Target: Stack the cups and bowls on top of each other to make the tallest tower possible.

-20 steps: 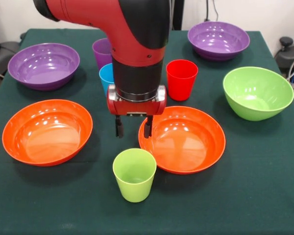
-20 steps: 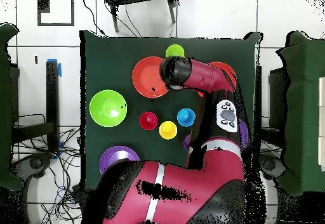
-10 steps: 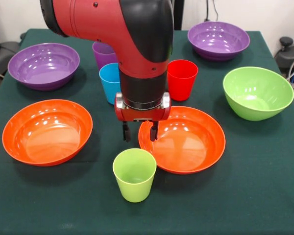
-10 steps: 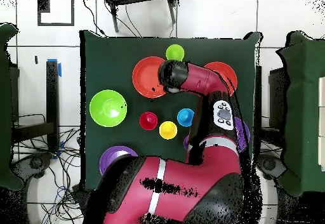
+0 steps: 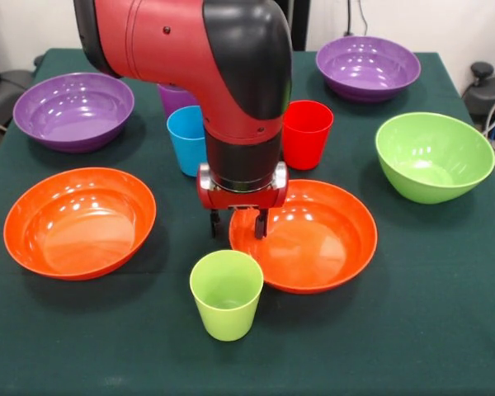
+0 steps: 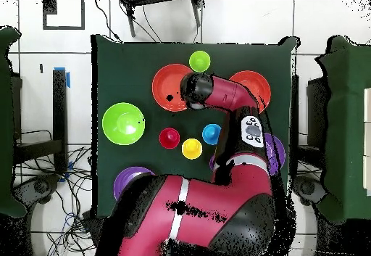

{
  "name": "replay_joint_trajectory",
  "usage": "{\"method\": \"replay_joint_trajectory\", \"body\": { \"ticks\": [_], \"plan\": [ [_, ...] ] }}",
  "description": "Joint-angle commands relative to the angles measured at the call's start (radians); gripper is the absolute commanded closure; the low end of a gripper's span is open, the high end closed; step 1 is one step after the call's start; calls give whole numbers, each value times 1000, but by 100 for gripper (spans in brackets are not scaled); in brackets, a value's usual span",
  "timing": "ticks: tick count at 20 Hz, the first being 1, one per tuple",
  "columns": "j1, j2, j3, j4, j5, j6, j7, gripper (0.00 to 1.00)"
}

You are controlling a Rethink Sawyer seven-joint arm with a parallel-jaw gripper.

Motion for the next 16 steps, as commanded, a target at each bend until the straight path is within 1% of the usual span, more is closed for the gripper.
{"method": "replay_joint_trajectory", "body": {
  "ticks": [1, 3, 4, 16],
  "plan": [
    [26, 38, 46, 13, -81, 56, 15, 0],
    [23, 38, 48, 11, -82, 58, 7, 0],
    [24, 39, 46, 10, -82, 60, 7, 100],
    [16, 32, 56, 30, -79, 50, 7, 100]
  ]
}}
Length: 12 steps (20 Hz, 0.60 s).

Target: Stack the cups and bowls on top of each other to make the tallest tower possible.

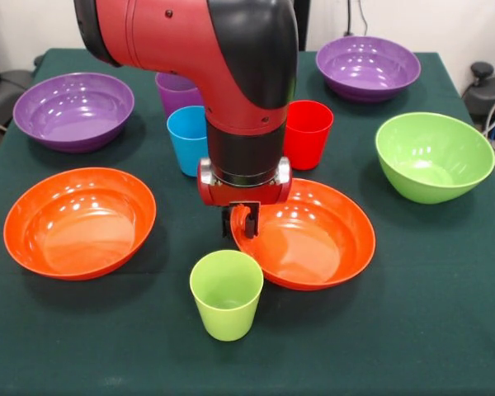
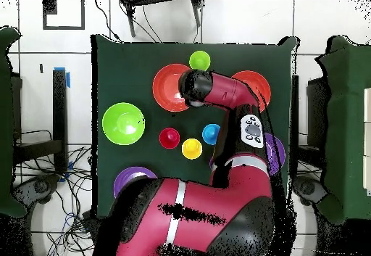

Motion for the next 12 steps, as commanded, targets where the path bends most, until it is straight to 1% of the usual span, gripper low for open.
{"method": "replay_joint_trajectory", "body": {
  "ticks": [1, 6, 12],
  "plan": [
    [9, 57, 57, 29, -79, 51, 8, 100],
    [3, 53, 68, 32, -86, 48, -17, 100],
    [1, 29, 87, 50, -69, 129, -34, 100]
  ]
}}
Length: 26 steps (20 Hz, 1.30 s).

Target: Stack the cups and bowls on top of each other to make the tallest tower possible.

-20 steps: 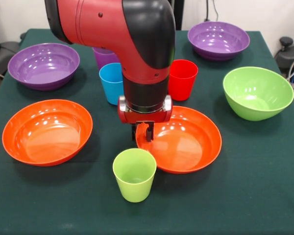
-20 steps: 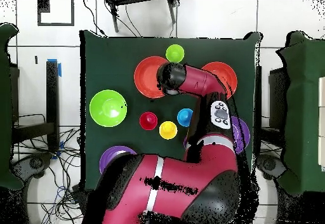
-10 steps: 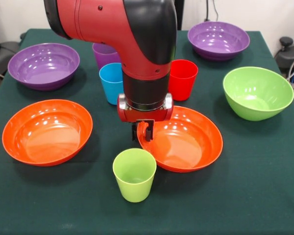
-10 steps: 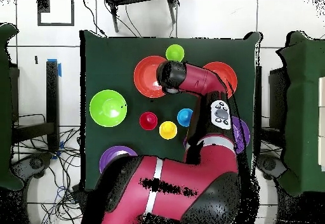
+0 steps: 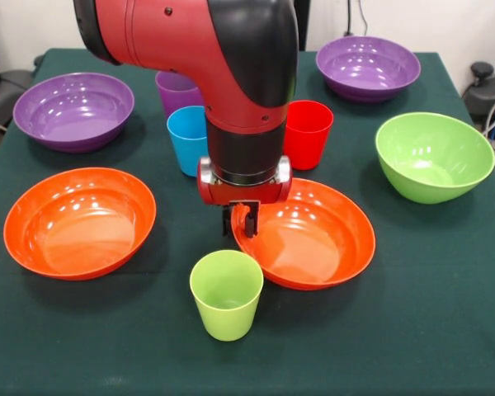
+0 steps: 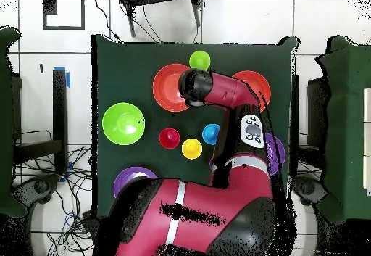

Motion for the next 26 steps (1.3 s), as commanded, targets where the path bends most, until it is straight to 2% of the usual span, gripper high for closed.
{"method": "replay_joint_trajectory", "body": {
  "ticks": [1, 10, 15, 26],
  "plan": [
    [-2, 30, 92, 51, -67, 138, -42, 100],
    [-12, 21, 128, 55, -49, 212, -57, 100],
    [2, 36, 133, 9, -41, 284, -47, 100],
    [10, 2, 146, 25, -32, 339, -37, 100]
  ]
}}
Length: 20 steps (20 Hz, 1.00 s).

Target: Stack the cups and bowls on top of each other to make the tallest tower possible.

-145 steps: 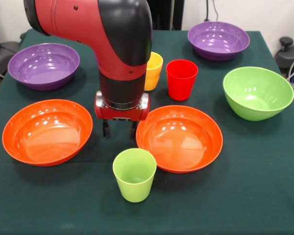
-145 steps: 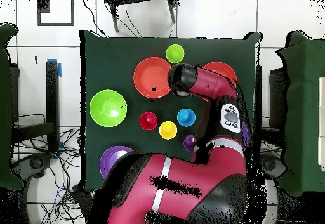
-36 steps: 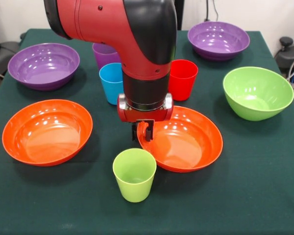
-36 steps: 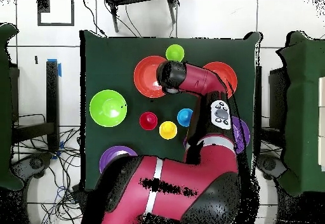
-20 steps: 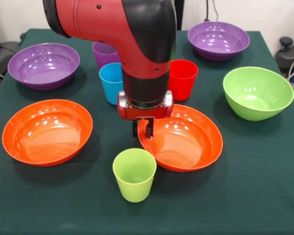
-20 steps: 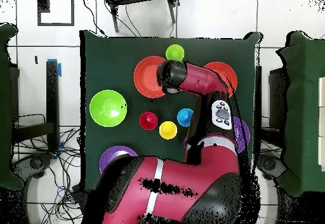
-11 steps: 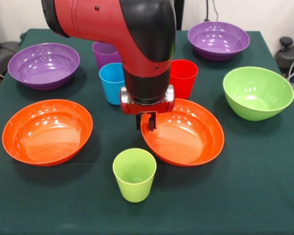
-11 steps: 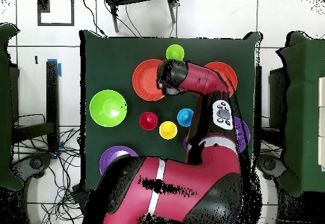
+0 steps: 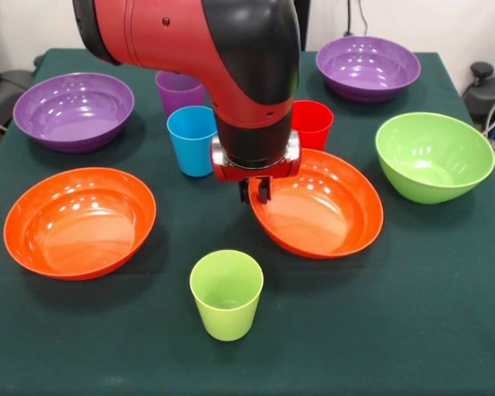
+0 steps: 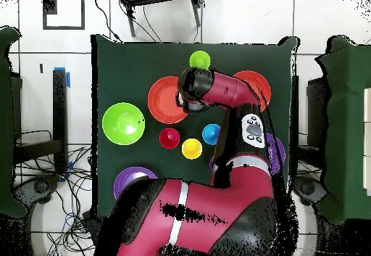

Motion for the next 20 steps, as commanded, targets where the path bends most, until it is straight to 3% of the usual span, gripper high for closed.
{"method": "replay_joint_trajectory", "body": {
  "ticks": [1, 6, 10, 15, 20],
  "plan": [
    [13, -8, 133, 48, -29, 91, -39, 100],
    [-23, -50, 185, 127, -9, 17, -57, 100],
    [-13, -10, 197, 44, -19, 57, -53, 100],
    [-40, -24, 215, 92, -37, 13, -83, 100],
    [-49, -25, 239, 55, -39, 82, -105, 100]
  ]
}}
